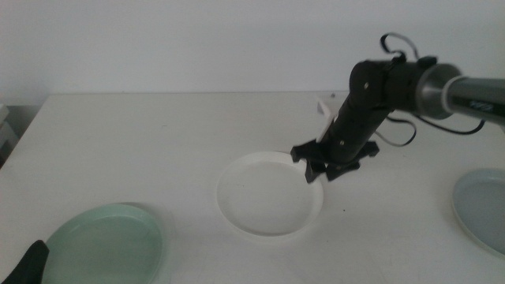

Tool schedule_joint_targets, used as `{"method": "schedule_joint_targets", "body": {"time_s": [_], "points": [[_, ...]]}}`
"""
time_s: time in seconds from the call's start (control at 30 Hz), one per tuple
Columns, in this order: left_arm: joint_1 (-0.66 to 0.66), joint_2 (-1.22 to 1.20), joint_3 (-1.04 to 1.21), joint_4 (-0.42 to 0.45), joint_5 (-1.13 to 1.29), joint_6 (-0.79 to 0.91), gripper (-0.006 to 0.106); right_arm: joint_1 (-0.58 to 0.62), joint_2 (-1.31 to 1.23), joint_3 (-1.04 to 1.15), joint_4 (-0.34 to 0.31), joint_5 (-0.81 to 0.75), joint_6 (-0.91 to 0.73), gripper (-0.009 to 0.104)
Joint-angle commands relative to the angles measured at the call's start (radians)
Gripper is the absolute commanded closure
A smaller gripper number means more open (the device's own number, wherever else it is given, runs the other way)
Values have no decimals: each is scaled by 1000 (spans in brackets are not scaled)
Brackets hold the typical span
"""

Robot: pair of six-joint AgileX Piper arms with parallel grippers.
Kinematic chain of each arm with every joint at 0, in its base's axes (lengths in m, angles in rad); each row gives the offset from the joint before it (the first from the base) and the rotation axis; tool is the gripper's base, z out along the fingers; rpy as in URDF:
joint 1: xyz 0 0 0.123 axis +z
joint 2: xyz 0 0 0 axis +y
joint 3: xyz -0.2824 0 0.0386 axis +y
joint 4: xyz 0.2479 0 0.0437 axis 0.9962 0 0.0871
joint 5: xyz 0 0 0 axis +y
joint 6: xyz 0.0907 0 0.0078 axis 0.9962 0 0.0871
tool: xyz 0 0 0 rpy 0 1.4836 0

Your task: Stack the three bowls on top of each other.

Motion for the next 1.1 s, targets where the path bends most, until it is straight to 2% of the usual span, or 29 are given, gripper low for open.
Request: {"method": "schedule_joint_targets", "body": {"time_s": [0.0, 0.1, 0.27, 0.5, 0.67, 0.83, 1.07], "points": [[-3, -13, -5, -13, -72, -10, -4, -2, -123, -32, 2, 5, -3, 48], [-3, -13, -5, -13, -72, -10, -4, -22, -206, -32, -3, 25, -4, 40], [-3, -13, -5, -13, -72, -10, -4, -102, -371, -32, -41, 87, -7, 39], [-3, -13, -5, -13, -72, -10, -4, -352, -515, -31, -73, 209, -35, 39], [-3, -13, -5, -13, -72, -10, -4, -568, -518, -31, -74, 276, -88, 39], [-3, -13, -5, -13, -72, -10, -4, -735, -484, -31, -78, 260, -98, 39], [-3, -13, -5, -13, -72, -10, -4, -855, -367, -31, -70, 234, -105, 39]]}}
